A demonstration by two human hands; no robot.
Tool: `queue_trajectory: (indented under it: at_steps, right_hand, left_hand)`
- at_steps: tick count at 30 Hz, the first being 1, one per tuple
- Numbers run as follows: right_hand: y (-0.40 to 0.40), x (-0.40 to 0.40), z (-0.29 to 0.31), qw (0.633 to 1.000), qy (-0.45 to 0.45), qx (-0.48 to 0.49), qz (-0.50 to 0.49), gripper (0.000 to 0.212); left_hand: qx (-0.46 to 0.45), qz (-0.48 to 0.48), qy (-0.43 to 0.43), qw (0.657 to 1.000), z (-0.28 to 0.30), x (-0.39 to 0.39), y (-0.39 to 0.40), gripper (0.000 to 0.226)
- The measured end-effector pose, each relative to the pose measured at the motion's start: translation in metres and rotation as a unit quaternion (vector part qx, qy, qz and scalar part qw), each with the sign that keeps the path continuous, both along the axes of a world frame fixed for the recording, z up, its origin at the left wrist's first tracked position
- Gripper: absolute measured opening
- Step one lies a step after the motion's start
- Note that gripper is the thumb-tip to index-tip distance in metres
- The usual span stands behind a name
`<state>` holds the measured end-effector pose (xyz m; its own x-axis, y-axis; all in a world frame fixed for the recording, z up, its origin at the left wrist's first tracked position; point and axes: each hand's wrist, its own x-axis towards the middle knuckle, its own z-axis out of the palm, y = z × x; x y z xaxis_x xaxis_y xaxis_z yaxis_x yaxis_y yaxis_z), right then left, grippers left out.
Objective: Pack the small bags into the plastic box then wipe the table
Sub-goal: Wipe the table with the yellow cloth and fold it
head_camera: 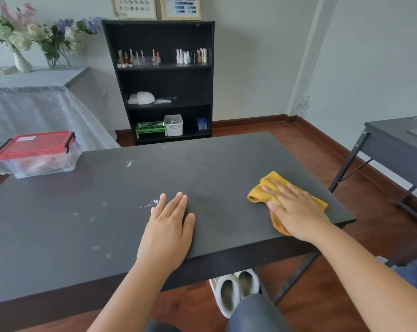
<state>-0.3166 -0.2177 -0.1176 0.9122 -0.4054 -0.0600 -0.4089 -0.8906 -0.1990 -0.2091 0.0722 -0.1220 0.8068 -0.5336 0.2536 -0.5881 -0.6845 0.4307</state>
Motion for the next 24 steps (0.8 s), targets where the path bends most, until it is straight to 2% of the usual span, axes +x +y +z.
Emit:
queue_trajectory:
  at_steps: [3,7,11,17,19,21,24]
  right_hand:
    - [-0.024,-0.018,-0.001,0.996,-0.001,-0.028,-0.087,0.050]
    - [0.006,-0.009,-0.002,0.989,0.005,-0.034,-0.146,0.053]
    - [0.077,0.012,-0.003,0.999,-0.008,-0.018,-0.043,0.053]
    - [0.180,0.042,-0.005,0.985,-0.004,-0.020,0.169,0.052]
    - [0.183,0.047,-0.003,0.979,0.003,-0.021,0.205,0.052]
    - [0.169,0.050,-0.001,0.978,0.000,-0.010,0.209,0.050]
    - [0.126,0.058,0.003,0.988,-0.013,0.005,0.155,0.048]
  left_hand:
    - [0.028,0.005,-0.009,1.000,-0.003,0.002,-0.001,0.054]
    - [0.015,0.004,-0.013,1.000,-0.002,0.002,-0.002,0.053]
    - [-0.034,0.001,-0.006,0.999,0.001,0.000,0.000,0.053]
    - [-0.220,0.042,0.047,0.973,0.016,-0.002,0.017,0.045]
    - [-0.225,0.056,0.038,0.972,0.021,0.001,0.032,0.044]
    - [-0.191,0.057,0.016,0.980,0.024,0.006,0.050,0.044]
    - [-0.113,0.057,-0.027,0.992,0.026,0.016,0.083,0.052]
